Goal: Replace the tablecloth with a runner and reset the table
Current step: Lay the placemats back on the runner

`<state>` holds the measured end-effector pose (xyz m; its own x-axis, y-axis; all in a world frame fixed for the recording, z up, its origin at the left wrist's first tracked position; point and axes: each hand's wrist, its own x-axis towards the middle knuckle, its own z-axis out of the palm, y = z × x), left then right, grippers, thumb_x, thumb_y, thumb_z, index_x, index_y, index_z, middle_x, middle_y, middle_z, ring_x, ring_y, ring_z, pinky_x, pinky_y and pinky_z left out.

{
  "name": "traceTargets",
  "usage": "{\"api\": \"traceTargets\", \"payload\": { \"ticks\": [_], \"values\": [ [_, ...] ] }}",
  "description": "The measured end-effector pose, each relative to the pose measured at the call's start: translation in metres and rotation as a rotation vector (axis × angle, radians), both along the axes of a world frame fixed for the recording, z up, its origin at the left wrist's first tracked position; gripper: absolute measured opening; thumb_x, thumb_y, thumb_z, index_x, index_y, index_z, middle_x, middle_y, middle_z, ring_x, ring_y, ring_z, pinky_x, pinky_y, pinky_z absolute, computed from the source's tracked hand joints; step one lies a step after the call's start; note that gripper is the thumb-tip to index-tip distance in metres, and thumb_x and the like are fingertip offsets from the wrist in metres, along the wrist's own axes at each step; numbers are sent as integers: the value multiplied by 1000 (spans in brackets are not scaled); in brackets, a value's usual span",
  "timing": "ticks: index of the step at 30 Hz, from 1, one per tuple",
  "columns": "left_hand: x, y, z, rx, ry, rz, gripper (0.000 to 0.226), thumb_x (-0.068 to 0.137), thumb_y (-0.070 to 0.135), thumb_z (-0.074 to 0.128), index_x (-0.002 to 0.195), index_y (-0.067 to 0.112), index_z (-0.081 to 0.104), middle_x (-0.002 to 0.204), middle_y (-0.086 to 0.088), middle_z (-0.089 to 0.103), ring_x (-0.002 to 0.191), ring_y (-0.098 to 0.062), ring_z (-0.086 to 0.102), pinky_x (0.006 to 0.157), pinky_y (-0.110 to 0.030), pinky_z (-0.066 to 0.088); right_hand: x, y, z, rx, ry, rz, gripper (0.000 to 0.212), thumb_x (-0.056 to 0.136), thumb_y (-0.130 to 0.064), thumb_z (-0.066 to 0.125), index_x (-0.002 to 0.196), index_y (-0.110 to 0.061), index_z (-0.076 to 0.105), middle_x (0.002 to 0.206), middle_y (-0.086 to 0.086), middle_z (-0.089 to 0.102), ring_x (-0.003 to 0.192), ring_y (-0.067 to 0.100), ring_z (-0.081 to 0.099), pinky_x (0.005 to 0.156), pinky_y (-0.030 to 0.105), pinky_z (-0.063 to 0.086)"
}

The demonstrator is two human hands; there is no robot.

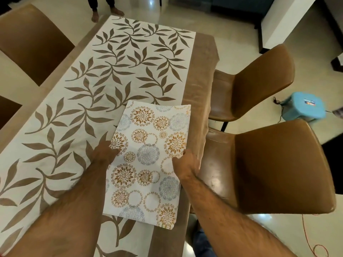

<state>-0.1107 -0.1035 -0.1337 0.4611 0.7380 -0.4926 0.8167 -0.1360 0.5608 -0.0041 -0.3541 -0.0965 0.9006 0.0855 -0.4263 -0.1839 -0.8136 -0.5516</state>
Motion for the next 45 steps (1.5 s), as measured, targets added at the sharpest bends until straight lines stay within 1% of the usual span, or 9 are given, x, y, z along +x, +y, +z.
{"api": "traceTargets", "payload": {
  "ticks": [4,8,14,19,24,32,37,41,45],
  "values": [
    [-1,-2,2,5,12,7,58,87,19,71,137,1,48,134,-25,54,120,-43,53,103,-53,44,3,1,2,342,203,-84,17,90,5,47,103,-6,45,85,4,49,70,13,47,44,10,36],
    [-5,-10,7,22,-28,33,69,86,18,72,144,0,38,138,-25,51,124,-41,49,107,-50,39,5,7,-10,547,245,-99,22,93,8,42,110,0,53,102,18,64,86,30,64,62,27,50],
    [-7,-21,13,58,-78,-10,67,92,22,65,148,2,35,152,-20,37,138,-37,35,116,-44,27,11,-4,2,807,327,-241,45,90,15,40,122,-9,60,110,12,71,102,32,67,91,50,55],
    [-6,-22,25,38,-53,30,65,97,29,58,150,4,32,154,-20,35,140,-37,33,117,-44,24,16,-14,21,890,367,-290,45,90,15,43,103,-22,63,101,6,72,93,25,68,75,34,60],
    [-6,-26,39,84,-136,58,55,99,29,54,147,6,40,146,-21,45,135,-39,40,112,-44,32,18,-25,37,968,401,-284,43,90,18,40,102,-17,65,93,8,74,84,26,71,63,35,60],
    [14,-45,80,46,-217,79,28,98,15,51,118,-1,62,112,-18,63,95,-26,53,83,-33,39,40,-57,54,993,385,-305,40,93,14,41,111,-15,62,106,13,72,99,33,69,87,52,56],
    [42,-71,111,29,-303,61,22,94,16,59,113,4,65,106,-10,65,91,-25,56,84,-34,44,70,-94,65,1008,356,-305,42,94,11,42,124,-12,58,111,15,72,102,35,69,90,59,53],
    [70,-108,136,19,-322,17,17,94,16,61,105,4,64,105,-26,66,81,-29,58,79,-41,47,98,-133,88,1016,305,-269,41,95,10,43,124,-13,58,111,13,72,102,33,69,91,57,53],
    [104,-160,156,25,-365,-15,30,93,16,62,120,3,60,120,-21,62,105,-35,59,86,-40,46,133,-186,107,1014,242,-237,38,95,9,44,112,-21,60,112,11,71,105,31,68,93,54,53]
  ]
}}
